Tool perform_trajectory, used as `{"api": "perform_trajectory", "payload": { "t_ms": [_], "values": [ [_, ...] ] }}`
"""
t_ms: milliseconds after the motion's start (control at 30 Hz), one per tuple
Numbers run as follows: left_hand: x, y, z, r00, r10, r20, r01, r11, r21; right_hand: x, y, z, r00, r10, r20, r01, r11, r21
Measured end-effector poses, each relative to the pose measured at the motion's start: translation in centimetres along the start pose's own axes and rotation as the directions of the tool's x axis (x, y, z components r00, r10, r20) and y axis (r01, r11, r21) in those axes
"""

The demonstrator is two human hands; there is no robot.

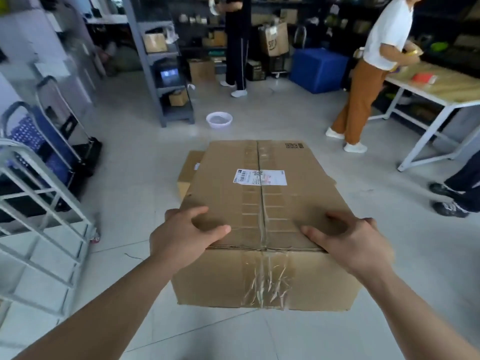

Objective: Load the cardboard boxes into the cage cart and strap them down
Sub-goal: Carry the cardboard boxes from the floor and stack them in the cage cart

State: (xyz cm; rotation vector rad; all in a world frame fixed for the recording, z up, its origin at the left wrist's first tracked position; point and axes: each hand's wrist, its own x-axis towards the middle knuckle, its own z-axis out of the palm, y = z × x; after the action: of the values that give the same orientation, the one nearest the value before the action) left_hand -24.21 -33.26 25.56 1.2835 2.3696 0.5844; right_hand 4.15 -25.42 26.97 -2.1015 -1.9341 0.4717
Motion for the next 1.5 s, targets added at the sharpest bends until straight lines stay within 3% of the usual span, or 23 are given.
{"api": "perform_trajectory", "payload": {
  "t_ms": [233,567,1033,1333,1500],
  "values": [
    [1.9,-9.7,-10.7,0.954,-0.206,-0.217,0.185,0.976,-0.112,0.6,-16.8,1.7,0.960,-0.270,0.074,0.268,0.963,0.040],
    [2.7,-24.9,-26.6,0.801,-0.408,-0.438,0.364,0.913,-0.184,-3.9,-41.1,7.6,0.819,-0.562,0.120,0.546,0.826,0.141],
    [5.4,-40.3,-38.8,0.417,-0.679,-0.604,0.619,0.699,-0.359,-6.8,-70.0,19.3,0.495,-0.853,0.163,0.807,0.521,0.277],
    [10.1,-48.2,-43.9,0.175,-0.804,-0.568,0.677,0.518,-0.524,-8.2,-86.3,26.3,0.216,-0.949,0.230,0.890,0.289,0.354],
    [11.7,-54.2,-45.9,0.092,-0.849,-0.520,0.709,0.423,-0.564,-10.9,-93.8,31.4,0.112,-0.943,0.313,0.898,0.231,0.375]
  ]
}}
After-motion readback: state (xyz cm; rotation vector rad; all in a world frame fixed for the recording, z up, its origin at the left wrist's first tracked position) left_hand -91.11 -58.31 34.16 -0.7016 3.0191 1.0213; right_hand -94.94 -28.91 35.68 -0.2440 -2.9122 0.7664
